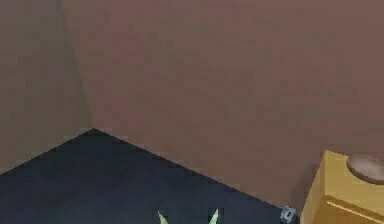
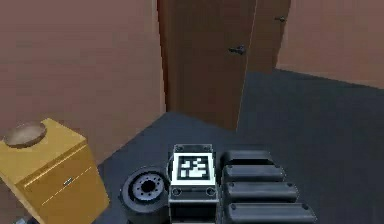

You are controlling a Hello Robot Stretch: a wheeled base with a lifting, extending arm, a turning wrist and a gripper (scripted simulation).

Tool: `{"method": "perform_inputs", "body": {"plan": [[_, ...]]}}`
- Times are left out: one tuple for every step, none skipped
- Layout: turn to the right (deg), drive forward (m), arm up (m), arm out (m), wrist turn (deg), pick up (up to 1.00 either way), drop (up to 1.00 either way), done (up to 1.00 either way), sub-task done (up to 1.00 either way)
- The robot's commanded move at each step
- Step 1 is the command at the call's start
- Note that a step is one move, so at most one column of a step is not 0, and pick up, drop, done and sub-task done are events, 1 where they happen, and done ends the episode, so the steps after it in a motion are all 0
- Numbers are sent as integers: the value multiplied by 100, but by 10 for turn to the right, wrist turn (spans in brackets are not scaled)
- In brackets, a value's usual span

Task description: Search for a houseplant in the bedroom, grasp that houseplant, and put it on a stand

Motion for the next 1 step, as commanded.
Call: {"method": "perform_inputs", "body": {"plan": [[0,55,0,0,0,0,0,0,0]]}}
